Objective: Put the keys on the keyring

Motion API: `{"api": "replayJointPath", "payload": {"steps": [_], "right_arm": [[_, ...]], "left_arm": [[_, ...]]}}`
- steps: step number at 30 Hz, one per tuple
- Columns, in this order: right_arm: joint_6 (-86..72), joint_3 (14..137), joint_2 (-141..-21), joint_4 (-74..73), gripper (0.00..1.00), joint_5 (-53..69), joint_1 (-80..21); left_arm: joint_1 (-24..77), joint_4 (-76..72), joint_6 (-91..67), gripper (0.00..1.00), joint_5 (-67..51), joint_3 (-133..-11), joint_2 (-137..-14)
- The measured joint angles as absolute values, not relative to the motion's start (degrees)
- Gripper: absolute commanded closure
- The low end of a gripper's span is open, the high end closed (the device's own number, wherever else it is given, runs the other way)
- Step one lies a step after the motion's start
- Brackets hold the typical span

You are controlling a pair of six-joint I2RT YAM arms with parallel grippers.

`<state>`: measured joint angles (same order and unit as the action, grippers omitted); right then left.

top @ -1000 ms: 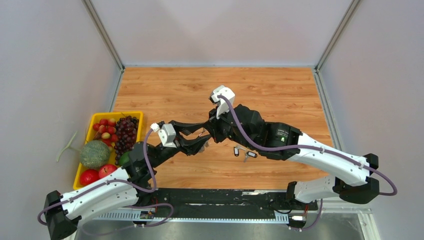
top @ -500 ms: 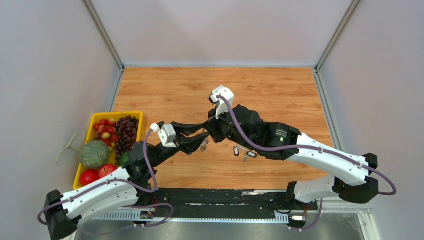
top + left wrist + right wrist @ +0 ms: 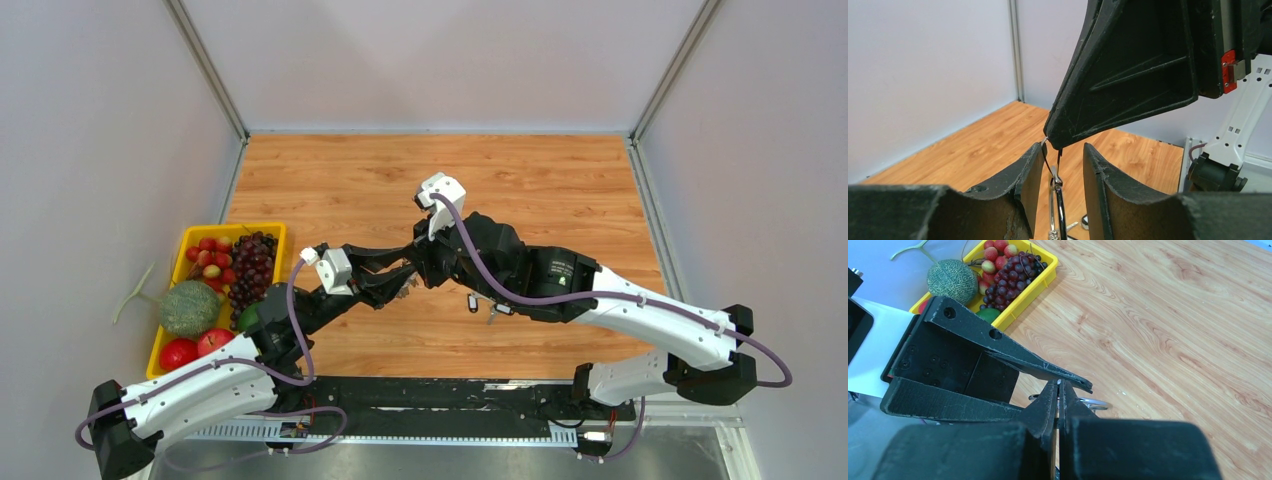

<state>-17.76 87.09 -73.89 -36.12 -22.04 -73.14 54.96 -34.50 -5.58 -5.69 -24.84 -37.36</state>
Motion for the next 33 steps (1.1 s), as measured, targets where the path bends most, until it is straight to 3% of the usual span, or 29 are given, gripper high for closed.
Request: {"api": "replayJointPath", "payload": {"steps": [33], "right_arm": [[-17.7, 87.6, -73.9, -36.1, 1.0, -25.0, -73.9]], "left_arm": [[55.0, -31.5, -4.6, 0.57, -4.4, -24.8, -34.8]]}}
